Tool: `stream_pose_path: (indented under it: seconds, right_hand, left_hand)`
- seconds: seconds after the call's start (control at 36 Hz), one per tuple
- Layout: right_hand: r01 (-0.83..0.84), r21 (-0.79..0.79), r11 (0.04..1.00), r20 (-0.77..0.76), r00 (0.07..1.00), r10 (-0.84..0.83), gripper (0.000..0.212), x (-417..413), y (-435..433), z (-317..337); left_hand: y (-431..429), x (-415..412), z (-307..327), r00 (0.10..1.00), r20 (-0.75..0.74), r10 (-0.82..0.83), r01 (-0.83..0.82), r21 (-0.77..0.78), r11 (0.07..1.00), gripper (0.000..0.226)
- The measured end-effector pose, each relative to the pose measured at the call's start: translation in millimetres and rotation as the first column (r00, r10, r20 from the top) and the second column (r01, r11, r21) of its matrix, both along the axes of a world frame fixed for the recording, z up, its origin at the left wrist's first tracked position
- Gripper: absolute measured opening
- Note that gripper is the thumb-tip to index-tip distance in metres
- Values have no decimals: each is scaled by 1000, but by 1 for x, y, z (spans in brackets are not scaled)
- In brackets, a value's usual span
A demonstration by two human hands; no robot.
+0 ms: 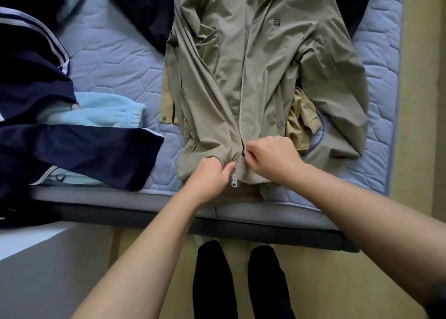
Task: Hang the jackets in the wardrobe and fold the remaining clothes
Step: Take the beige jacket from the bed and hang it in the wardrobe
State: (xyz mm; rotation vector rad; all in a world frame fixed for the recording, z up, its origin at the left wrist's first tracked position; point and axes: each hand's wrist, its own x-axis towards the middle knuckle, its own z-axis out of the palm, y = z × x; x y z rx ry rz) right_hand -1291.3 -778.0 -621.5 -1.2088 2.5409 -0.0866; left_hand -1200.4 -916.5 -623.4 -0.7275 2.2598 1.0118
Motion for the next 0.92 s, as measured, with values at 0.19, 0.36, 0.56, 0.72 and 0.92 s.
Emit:
stream_pose_path:
  seconds: [0.19, 0.36, 0.56, 0.72, 0.92]
  right_hand:
    - [82, 43, 996, -72, 994, -79, 31, -40, 6, -1]
    - [-8, 95, 995, 0, 1000, 8, 31, -48, 8, 1]
    - [-29, 34, 999, 45, 999, 28, 28, -31, 9, 8]
    - [-61, -20, 998, 37, 997, 62, 28, -34, 6, 16]
    - [-53, 79, 995, -111, 992, 62, 28, -57, 9, 15]
  left_hand:
    - [-28, 12, 4, 995, 66, -72, 63, 127, 990, 52]
    - [-44, 30, -6, 984, 169, 48, -51, 16, 999, 57]
    - [-32, 13, 10, 991, -97, 96, -134, -562, 816, 74]
    - [-3, -21, 2, 923, -94, -373, 293, -456, 840, 40]
    - [-4, -22, -19, 921, -81, -382, 300, -477, 826, 14]
